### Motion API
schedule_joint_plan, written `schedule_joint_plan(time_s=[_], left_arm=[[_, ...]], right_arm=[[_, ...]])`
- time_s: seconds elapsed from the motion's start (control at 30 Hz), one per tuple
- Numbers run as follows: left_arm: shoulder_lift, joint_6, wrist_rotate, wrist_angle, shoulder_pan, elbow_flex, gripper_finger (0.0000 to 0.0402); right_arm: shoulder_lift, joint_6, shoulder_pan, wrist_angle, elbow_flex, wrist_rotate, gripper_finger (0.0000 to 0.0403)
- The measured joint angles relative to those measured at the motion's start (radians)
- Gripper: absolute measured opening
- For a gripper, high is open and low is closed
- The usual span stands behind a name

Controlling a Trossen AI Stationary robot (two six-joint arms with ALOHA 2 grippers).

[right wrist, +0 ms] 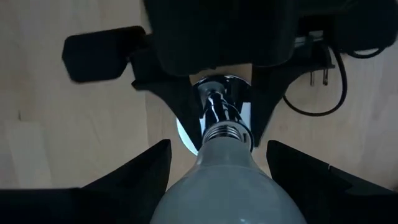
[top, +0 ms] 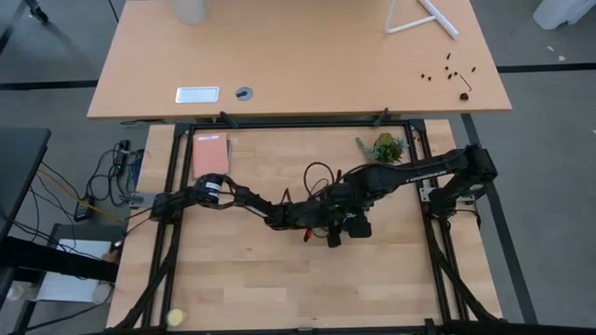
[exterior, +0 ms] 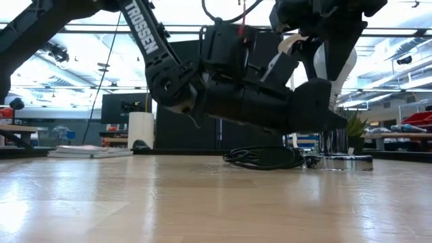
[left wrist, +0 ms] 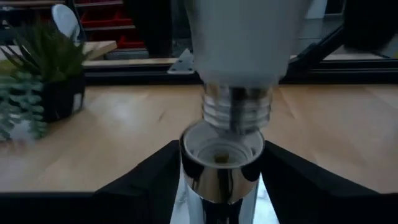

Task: Screw lightbulb
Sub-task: Insert the lightbulb into the lamp

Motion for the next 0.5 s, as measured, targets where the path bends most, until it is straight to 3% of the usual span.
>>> schedule_joint_plan(time_s=[0.3,0.5], left_arm=[[0.08,-0.005,-0.009,-0.001,0.001,0.091,0.0223],[0.08,0.036,-0.006,0.013,0.002,0.098,0.019]], right_arm=[[0.0,-0.013,-0.02,-0.023,0.0,0.001,0.0268],[0.0,-0.012,-0.009,-0.038,0.0,0.001,0.0268]])
